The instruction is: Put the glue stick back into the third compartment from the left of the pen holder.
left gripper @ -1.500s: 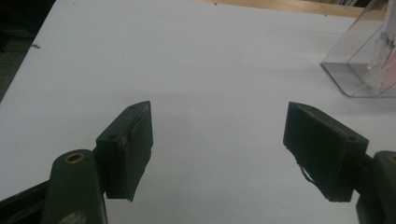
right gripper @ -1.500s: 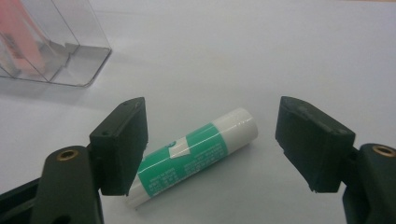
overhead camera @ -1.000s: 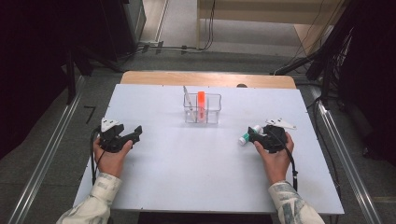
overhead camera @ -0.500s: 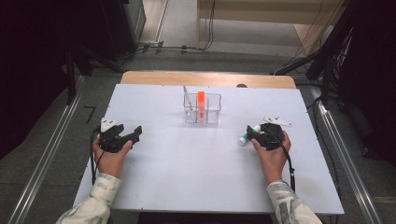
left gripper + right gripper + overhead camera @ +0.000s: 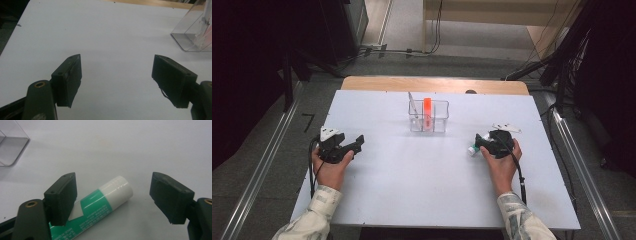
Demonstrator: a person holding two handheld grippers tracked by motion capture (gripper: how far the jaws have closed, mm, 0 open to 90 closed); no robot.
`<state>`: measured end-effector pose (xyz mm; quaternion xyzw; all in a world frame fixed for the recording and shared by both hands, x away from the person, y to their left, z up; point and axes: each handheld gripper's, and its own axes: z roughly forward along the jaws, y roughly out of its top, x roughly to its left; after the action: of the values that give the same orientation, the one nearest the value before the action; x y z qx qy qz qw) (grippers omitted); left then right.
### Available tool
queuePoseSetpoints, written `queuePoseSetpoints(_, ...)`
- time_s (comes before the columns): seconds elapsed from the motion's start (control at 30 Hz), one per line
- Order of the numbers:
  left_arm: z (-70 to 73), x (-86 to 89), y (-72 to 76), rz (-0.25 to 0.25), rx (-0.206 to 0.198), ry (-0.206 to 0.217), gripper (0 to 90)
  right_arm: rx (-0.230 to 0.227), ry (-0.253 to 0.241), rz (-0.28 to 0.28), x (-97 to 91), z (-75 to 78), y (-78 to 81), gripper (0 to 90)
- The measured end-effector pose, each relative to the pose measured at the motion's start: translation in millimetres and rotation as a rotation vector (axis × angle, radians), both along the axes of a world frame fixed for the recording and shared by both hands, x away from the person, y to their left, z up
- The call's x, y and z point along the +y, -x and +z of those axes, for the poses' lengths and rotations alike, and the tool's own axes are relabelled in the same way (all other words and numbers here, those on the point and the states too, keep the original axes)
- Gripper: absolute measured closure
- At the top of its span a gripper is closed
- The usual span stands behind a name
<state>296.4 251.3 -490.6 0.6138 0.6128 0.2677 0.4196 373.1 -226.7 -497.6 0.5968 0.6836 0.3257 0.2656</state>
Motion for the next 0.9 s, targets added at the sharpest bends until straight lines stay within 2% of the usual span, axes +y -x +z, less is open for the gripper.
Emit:
queuePoseSetpoints(0.53,-0.2,0.0,-0.2,-0.004,0.001,0.000,24.7,0.031,-0.013,-0.022,4.0,-7.0,-5.4,20.8)
queuePoseSetpoints(0.67,-0.2,-0.1,-0.2,-0.005,-0.001,0.001,24.7,0.045,-0.008,-0.013,6.3,-8.7,-6.3,21.3)
queuePoseSetpoints(0.9,-0.1,0.2,0.0,-0.002,0.000,0.002,24.7,0.058,-0.008,-0.008,12.2,-10.2,-6.7,27.0)
